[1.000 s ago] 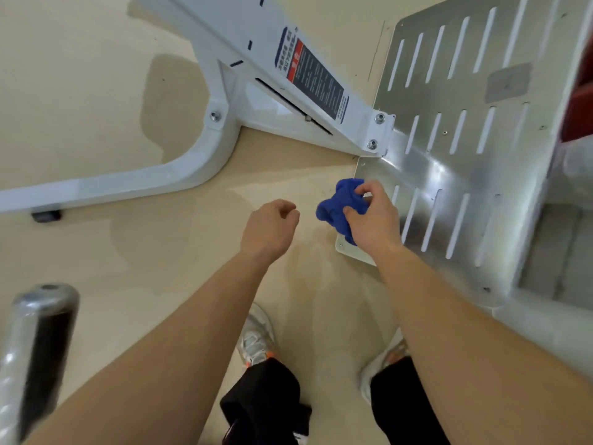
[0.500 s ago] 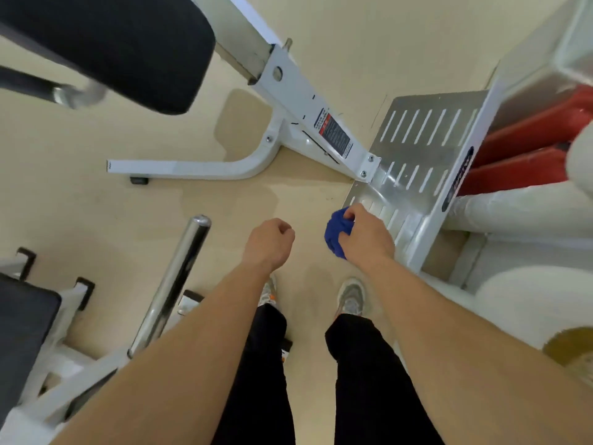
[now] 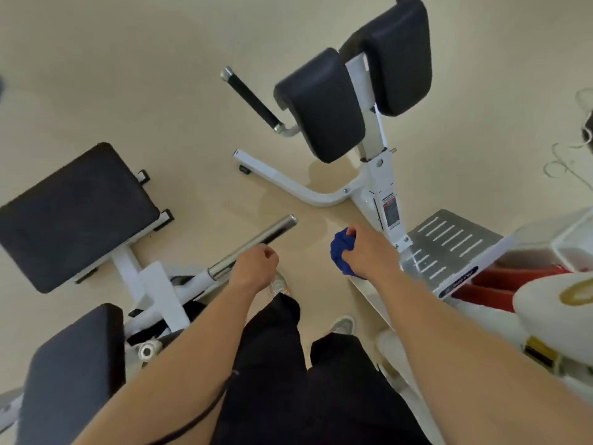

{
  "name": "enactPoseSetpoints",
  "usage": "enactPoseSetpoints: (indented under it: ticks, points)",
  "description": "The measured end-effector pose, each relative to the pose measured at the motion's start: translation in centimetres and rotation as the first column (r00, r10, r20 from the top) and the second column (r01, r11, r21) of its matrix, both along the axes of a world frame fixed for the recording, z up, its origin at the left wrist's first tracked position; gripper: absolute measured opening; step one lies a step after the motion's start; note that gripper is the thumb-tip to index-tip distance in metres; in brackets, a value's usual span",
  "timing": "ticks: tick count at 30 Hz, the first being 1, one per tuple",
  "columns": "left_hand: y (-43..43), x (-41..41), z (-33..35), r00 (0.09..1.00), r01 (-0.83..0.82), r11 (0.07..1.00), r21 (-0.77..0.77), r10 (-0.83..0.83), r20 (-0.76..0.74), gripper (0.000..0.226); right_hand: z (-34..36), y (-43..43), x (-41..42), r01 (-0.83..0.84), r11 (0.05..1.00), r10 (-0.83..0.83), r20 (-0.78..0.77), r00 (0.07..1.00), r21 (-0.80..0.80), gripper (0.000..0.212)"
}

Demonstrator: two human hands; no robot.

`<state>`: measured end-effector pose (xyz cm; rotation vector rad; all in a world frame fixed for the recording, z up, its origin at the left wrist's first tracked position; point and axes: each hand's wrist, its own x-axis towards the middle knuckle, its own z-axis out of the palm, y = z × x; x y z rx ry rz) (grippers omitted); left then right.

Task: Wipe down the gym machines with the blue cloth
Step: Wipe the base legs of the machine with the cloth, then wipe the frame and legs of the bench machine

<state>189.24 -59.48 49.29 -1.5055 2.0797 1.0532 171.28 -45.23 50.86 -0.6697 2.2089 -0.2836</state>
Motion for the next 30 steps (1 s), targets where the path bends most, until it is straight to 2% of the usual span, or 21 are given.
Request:
enactPoseSetpoints:
  ticks: [6,12,19,24,27,30]
  points:
    - [-6.0,2.9,4.2,0.997,-0.078,0.996,-0.034,0.077,-0.020,0.026,5.6,-6.1,0.2,-0.140,0.990,0.138,-0.099,0.985,-0.007,0.025]
    - [-11.8,3.6,5.4,0.981,-0.185,0.982,-0.029,0.183,-0.066,0.023,9.0,-13.8,-0.1,-0.335,0.941,0.337,-0.209,0.918,0.046,0.028]
    - [-15.1,4.2,6.4,0.961,-0.262,0.965,-0.006,0.260,-0.093,0.024,9.4,-20.9,0.4,-0.479,0.876,0.480,-0.200,0.854,0.052,0.034]
    - [-15.8,5.6,6.8,0.916,-0.397,0.918,-0.012,0.395,-0.064,0.027,8.0,-25.0,-0.1,-0.656,0.753,0.655,-0.156,0.739,0.055,0.032]
    - [-14.9,5.9,7.4,0.843,-0.537,0.843,-0.031,0.536,-0.036,0.027,7.7,-27.5,-0.7,-0.739,0.672,0.740,-0.105,0.665,0.056,0.030]
    - [-13.1,4.9,8.0,0.752,-0.659,0.750,-0.052,0.659,-0.024,0.028,8.0,-29.9,-0.4,-0.832,0.554,0.832,-0.061,0.551,0.037,0.031]
